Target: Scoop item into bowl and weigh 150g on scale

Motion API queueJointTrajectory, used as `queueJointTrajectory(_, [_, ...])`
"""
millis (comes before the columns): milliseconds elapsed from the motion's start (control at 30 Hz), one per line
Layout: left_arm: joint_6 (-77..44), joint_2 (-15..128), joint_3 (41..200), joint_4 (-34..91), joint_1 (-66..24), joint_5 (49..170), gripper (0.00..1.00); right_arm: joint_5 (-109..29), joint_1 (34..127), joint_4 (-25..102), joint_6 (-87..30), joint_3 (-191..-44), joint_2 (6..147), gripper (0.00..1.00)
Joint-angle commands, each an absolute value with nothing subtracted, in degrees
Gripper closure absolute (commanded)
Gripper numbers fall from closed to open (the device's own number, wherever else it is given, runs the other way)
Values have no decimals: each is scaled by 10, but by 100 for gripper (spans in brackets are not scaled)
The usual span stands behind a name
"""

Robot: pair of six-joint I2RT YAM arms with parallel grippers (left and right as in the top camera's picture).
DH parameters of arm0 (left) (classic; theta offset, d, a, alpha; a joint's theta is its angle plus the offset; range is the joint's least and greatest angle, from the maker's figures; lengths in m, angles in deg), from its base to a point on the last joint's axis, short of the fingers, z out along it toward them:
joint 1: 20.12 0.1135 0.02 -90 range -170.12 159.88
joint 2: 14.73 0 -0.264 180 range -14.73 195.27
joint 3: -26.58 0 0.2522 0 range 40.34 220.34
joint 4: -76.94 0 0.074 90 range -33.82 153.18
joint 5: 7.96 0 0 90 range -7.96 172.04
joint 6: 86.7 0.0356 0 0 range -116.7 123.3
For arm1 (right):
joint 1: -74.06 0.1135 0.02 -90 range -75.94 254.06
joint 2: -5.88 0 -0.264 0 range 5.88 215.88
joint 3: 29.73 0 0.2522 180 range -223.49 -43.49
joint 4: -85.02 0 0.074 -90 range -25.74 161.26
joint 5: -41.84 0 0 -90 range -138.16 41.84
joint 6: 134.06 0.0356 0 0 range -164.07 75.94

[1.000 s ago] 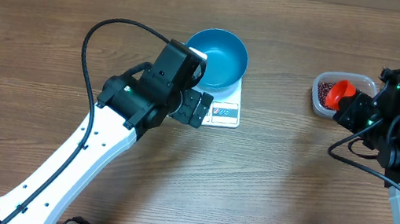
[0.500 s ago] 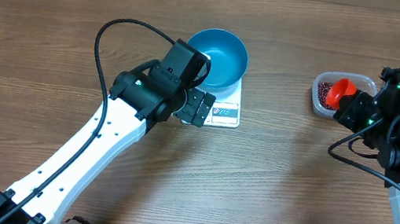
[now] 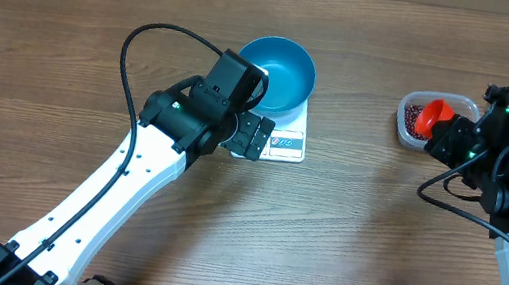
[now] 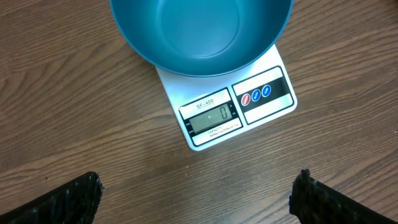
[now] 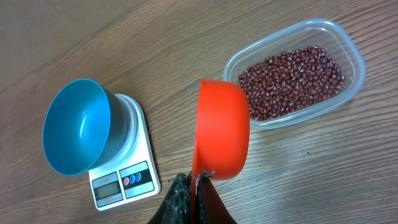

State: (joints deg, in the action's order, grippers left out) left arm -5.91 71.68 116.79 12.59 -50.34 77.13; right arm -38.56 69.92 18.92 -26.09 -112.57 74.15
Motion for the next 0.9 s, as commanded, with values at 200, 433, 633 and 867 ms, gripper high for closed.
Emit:
queueJointTrajectory(200, [-61, 722, 1177, 143, -501, 776, 1, -391, 695, 193, -266, -1136, 741, 96])
queueJointTrajectory(433, [-61, 722, 1177, 144, -501, 776, 0, -391, 695, 190, -266, -1136, 741, 96])
queueJointTrajectory(633, [-61, 722, 1177, 144, -501, 776, 0, -388, 695, 172, -264, -1136, 746, 96])
queueJointTrajectory(867, [-61, 721, 1177, 144, -501, 776, 0, -385, 687, 138, -268, -1180, 788, 97])
